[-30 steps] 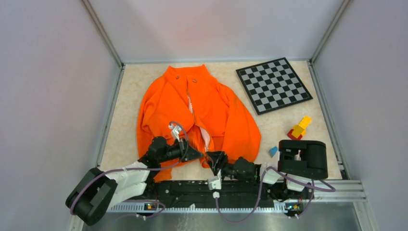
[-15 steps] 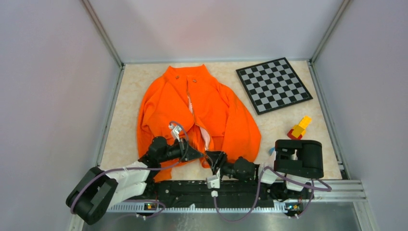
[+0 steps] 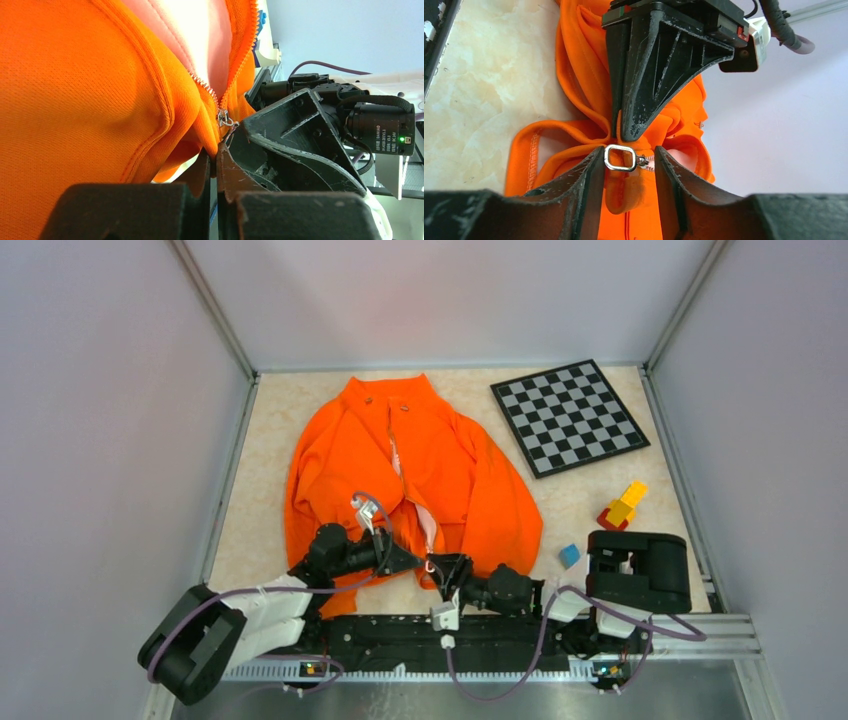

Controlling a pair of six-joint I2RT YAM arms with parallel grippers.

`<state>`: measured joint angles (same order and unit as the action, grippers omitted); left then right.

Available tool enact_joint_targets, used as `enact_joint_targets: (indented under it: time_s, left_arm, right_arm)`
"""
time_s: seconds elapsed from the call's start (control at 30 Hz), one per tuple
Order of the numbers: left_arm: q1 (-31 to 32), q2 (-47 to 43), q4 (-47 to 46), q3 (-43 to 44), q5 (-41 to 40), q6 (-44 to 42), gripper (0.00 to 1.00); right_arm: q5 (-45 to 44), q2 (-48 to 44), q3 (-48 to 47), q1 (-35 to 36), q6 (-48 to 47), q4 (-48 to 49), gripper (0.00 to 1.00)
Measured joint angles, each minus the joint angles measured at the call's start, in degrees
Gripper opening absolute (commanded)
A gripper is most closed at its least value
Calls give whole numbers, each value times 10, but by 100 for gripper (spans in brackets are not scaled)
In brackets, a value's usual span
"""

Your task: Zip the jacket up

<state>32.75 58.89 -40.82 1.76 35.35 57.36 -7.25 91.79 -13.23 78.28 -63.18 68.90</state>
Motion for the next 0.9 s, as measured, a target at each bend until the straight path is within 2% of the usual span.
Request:
enact_joint_targets:
  time_s: [0.2,0.57,0.9]
  left_arm:
    - [0,5,-2,0,0,2,0]
    - [0,5,-3,0,0,8,0]
    - [0,7,-3,0,2,10,0]
  right_arm:
    - [10,-16,0,0,7,-17,42]
    - [9,-18,0,0,9,-17,32]
    - [10,-18,0,0,19,-24,14]
